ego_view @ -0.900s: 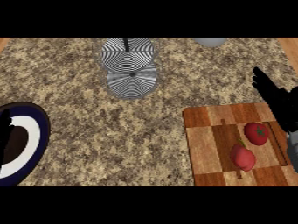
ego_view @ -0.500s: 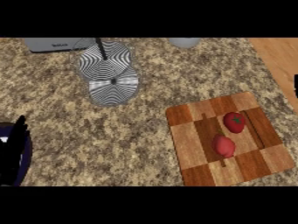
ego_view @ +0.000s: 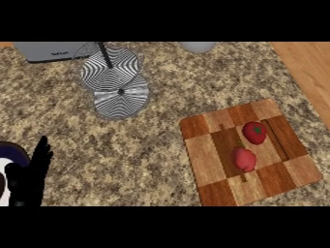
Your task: Pick the bell pepper from the cutting board and place it in the tiered basket
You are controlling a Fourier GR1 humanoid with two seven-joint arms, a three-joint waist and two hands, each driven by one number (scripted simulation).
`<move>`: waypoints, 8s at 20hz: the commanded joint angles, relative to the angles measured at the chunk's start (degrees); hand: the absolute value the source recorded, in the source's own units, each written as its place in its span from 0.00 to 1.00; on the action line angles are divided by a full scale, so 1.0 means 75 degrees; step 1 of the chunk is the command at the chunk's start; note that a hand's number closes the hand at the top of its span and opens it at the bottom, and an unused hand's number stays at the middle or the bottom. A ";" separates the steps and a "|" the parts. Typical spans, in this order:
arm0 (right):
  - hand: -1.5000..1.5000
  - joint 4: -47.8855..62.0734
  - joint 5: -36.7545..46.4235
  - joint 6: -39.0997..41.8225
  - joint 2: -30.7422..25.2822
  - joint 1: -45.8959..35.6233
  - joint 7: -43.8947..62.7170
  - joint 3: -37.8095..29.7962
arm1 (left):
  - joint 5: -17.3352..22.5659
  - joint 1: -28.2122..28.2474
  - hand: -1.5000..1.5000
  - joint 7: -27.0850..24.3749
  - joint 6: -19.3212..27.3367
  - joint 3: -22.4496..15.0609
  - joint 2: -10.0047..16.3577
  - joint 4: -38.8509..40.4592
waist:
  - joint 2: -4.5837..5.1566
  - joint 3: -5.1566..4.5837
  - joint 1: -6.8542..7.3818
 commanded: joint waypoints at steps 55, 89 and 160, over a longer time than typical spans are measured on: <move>0.00 -0.0128 0.7938 0.7435 0.2603 0.0399 1.0179 0.2202 | -0.0723 -0.0953 0.50 -0.0285 -0.0215 -0.0776 -0.0864 0.0513 | 0.0342 0.0064 0.1340; 1.00 0.1439 0.7619 0.7211 0.2603 -0.0485 1.0178 0.2164 | -0.0869 -0.0885 0.50 -0.0098 -0.0311 -0.0624 -0.0972 0.0344 | 0.0315 0.0066 0.1379; 1.00 0.9273 0.3476 0.5941 0.2601 -1.0540 0.1124 0.1445 | -0.1657 -0.0929 0.50 -0.0410 -0.0987 -0.0073 -0.1737 0.0855 | 0.0384 0.0061 0.1537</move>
